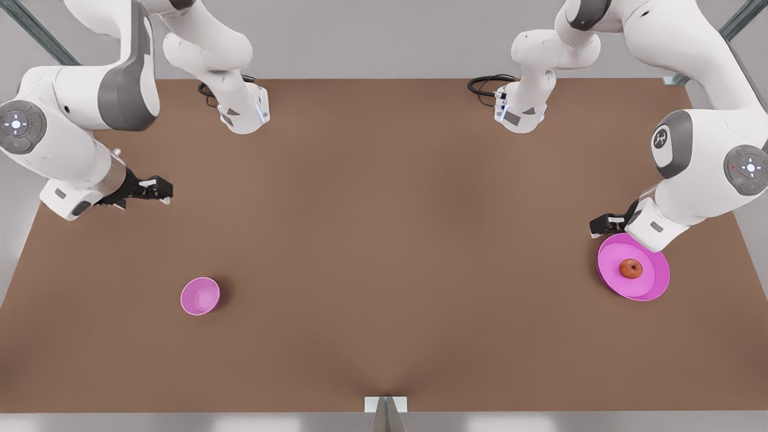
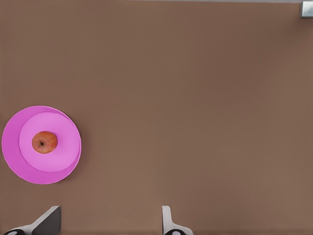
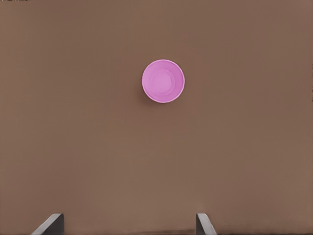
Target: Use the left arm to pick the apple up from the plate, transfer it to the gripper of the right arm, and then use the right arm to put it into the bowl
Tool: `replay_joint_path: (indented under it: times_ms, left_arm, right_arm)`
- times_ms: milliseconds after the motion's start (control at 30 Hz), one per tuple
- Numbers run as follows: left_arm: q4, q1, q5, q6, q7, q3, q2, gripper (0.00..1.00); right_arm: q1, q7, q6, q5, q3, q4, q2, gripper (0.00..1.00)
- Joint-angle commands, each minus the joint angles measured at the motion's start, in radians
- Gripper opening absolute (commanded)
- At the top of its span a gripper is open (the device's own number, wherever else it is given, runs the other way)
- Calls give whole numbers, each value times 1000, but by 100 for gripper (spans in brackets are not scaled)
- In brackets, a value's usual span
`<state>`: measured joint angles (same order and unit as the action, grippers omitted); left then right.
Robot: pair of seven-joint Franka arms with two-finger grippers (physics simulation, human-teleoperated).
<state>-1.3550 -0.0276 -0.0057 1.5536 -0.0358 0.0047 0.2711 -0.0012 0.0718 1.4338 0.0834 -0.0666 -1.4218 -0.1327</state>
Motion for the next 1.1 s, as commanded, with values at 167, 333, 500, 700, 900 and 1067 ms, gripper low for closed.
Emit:
replay_joint_path:
  times_ms: [167, 333, 500, 700, 900, 1067]
  left_arm:
    - [-10, 233, -28, 163, 261, 5, 117, 100]
    - [-248, 380, -68, 500, 562, 5, 172, 100]
    - [-391, 449, -65, 782, 638, 8, 237, 100]
    - [-478, 449, -68, 927, 663, 9, 287, 100]
    - [-477, 445, -70, 951, 662, 6, 318, 100]
    - [-478, 440, -85, 974, 663, 5, 369, 100]
  right_arm:
    - [4, -167, 57, -19, 19, -12, -5, 100]
    - [-8, -153, 105, -108, 21, 6, -45, 100]
    - [-2, -165, 149, -102, 17, 4, -64, 100]
    - [49, -167, 165, -39, 13, 3, -62, 100]
    - [36, -165, 172, -36, 19, 3, -73, 100]
    - [18, -155, 171, -62, 24, -2, -76, 100]
